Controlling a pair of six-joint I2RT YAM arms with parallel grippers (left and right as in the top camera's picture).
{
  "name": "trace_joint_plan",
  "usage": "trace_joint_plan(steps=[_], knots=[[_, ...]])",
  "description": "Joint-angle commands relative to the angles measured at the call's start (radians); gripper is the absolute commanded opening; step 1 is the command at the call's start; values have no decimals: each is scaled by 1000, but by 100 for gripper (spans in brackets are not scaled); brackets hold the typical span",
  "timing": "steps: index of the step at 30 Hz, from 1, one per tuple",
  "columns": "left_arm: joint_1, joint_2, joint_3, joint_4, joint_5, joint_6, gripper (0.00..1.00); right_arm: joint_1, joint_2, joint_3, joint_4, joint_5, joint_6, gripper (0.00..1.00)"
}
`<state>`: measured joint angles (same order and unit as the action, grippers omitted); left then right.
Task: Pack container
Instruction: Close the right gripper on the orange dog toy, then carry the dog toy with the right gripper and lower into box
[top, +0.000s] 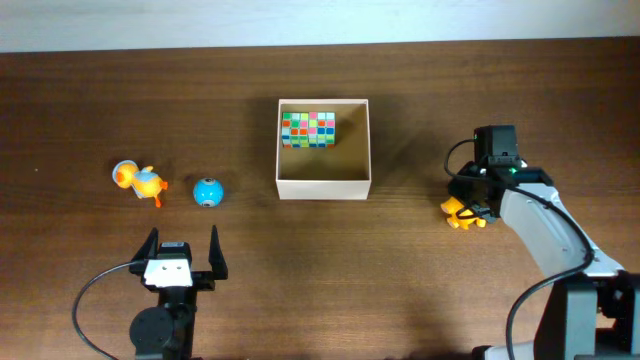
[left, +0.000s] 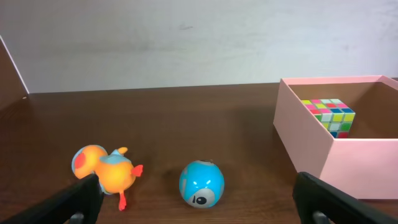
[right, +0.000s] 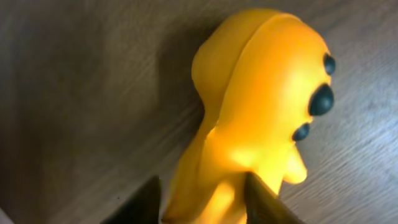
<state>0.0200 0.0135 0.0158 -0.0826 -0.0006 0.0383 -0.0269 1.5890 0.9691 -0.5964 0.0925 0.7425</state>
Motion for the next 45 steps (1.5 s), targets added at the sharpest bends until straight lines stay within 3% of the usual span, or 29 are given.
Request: trace_joint_plan(steps=[1, 6, 17, 21, 37, 45], knots=[[-4, -8, -7, 0, -3, 15, 99, -8, 17, -5, -1, 16, -5, 25], [-4, -8, -7, 0, -3, 15, 99, -8, 16, -4, 3, 24, -6, 15], [-4, -8, -7, 0, -3, 15, 99, -8, 16, 13, 22, 32, -90, 12], [-4, -8, -7, 0, -3, 15, 99, -8, 16, 48, 18, 33, -158, 4], [-4, -8, -7, 0, -3, 15, 99, -7, -11, 132, 8, 40, -340, 4], [-4, -8, -7, 0, -3, 15, 99, -6, -61, 241, -61, -179, -416, 4]])
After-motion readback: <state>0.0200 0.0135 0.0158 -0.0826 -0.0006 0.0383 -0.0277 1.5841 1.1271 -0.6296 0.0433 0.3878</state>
